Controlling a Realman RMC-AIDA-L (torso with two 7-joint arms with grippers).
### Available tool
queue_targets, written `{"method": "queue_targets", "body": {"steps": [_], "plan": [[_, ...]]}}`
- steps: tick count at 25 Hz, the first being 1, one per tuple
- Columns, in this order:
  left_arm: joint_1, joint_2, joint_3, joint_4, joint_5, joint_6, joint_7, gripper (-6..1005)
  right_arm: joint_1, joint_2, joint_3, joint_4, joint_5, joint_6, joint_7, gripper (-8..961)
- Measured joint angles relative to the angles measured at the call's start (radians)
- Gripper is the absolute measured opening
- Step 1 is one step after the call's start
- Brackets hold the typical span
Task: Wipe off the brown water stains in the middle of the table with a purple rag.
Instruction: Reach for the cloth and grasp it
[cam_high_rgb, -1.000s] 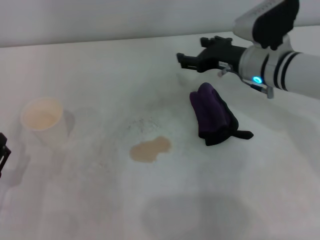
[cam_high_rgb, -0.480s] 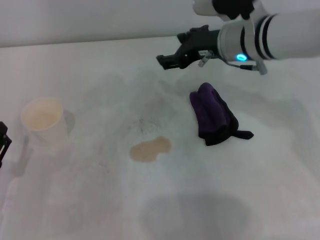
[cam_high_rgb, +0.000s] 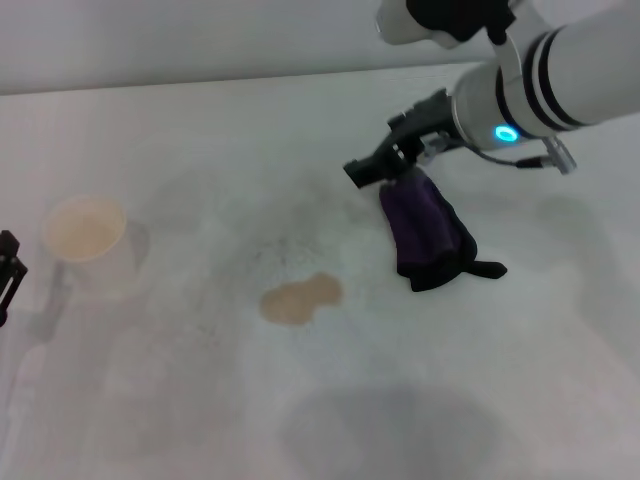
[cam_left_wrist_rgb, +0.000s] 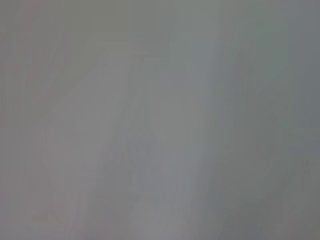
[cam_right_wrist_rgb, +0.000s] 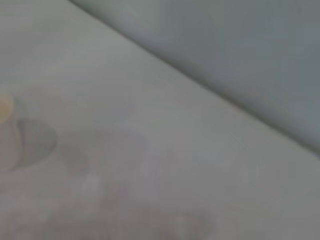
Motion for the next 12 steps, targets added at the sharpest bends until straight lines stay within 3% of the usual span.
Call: {"method": "queue_targets", "body": {"steps": [5, 12], "plan": [[-0.004, -0.001, 0.000, 0.000, 0.000, 0.000, 0.000, 877, -0.013, 0.001, -0.024, 0.034, -0.068, 0.043, 0.082, 783], [-0.016, 0.000, 0.000, 0.000, -0.002, -0.006, 0.001, 876, -0.002, -0.001, -0.032, 0.149, -0.079, -0.002, 0.088, 756]]}}
